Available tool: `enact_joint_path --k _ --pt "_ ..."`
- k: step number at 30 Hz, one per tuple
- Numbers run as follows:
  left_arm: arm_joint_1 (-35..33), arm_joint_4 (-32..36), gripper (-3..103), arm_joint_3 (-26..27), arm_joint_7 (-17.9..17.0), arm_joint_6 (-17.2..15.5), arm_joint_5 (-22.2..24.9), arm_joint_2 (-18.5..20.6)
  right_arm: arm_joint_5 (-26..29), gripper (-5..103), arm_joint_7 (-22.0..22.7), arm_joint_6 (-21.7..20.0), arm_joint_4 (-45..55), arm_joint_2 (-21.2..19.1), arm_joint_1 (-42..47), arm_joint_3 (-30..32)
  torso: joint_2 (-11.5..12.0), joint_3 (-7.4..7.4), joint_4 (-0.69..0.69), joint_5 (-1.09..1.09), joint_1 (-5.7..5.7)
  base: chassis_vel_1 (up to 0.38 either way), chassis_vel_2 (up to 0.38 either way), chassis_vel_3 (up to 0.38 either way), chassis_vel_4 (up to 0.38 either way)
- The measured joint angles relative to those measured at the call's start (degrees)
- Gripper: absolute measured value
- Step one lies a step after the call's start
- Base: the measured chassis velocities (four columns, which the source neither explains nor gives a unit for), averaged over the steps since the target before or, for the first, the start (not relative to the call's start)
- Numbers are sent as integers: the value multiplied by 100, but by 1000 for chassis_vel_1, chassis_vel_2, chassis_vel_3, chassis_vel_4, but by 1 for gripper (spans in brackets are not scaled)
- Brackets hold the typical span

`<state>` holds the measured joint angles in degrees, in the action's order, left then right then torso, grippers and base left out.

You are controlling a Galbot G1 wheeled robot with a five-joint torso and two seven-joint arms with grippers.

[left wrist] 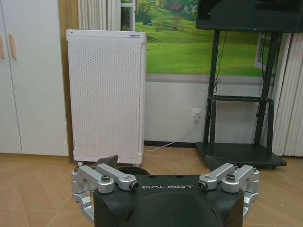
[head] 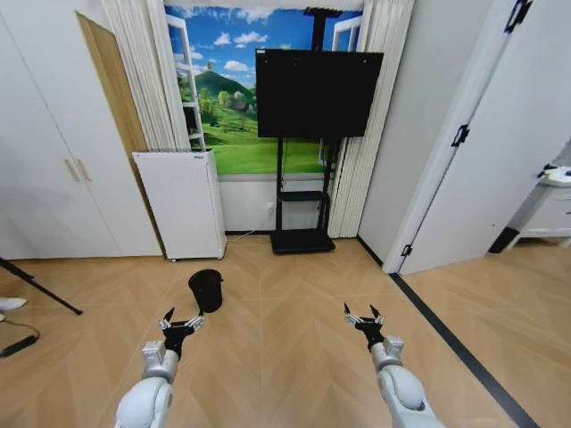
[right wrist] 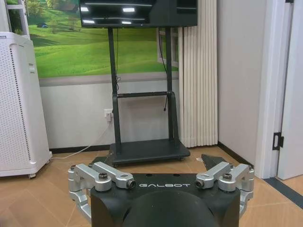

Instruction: Pick up the trash bin and place the garbage on the floor into it.

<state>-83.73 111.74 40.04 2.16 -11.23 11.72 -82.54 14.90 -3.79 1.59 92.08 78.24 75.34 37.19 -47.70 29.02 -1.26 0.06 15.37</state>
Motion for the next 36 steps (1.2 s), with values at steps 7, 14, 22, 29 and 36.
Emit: enact_joint_path --k 7,14,22,29,36 --pt "-20 -31 100 -89 -51 88 47 -24 80 100 41 -46 108 45 78 21 6 1 -2 -9 2 64 -55 -112 71" --pt "-26 7 100 -82 -66 1 -39 -24 17 100 148 -47 134 45 114 42 9 2 2 -4 7 -64 31 84 -41" --pt "-30 12 100 -77 -66 -9 -46 -24 12 100 157 -47 136 43 118 45 8 -1 0 -6 2 0 0 0 0" --pt "-30 15 100 -75 -66 -12 -48 -24 9 100 158 -48 138 42 118 46 8 -2 0 -6 1 0 0 0 0" --pt "-29 17 100 -74 -66 -15 -48 -24 9 100 158 -49 138 42 116 46 9 -2 0 -5 1 0 0 0 0"
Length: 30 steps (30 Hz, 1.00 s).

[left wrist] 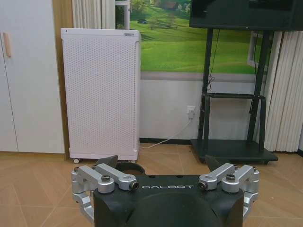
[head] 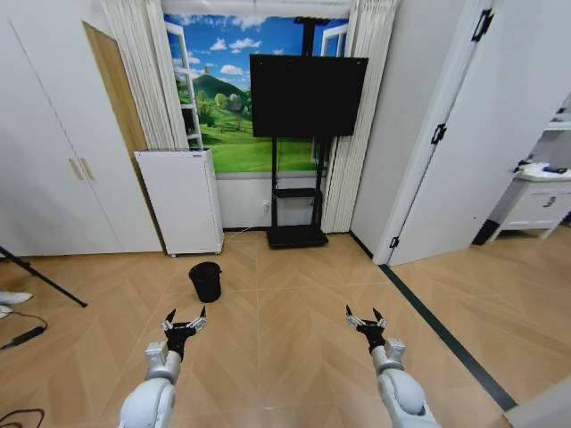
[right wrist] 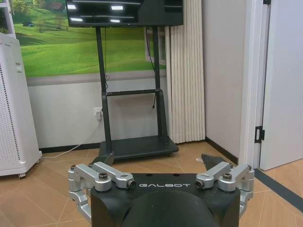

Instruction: Pick up the trash bin and place the garbage on the floor into it.

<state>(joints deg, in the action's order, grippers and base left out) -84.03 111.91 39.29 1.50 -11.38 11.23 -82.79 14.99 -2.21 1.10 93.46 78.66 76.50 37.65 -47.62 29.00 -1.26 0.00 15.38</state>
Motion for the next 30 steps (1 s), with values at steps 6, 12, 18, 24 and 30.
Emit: enact_joint_path --k 6,12,18,24,30 --pt "0 1 100 0 0 -2 0 0 0 100 0 0 0 0 -1 0 0 0 0 0 0 0 0 0 0" --pt "0 1 100 0 0 -3 0 0 1 100 -1 0 0 0 -1 0 1 0 0 0 0 0 0 0 0" --pt "0 1 100 0 0 -4 0 0 1 100 -3 0 -1 0 -1 0 1 0 0 0 0 0 0 0 0" --pt "0 1 100 0 0 -4 1 0 1 100 -4 0 -2 0 -1 -1 2 -1 0 0 0 0 0 0 0" --pt "0 1 100 0 2 -4 1 0 1 100 -4 0 -1 0 -1 -1 2 -1 0 0 -1 0 0 0 0"
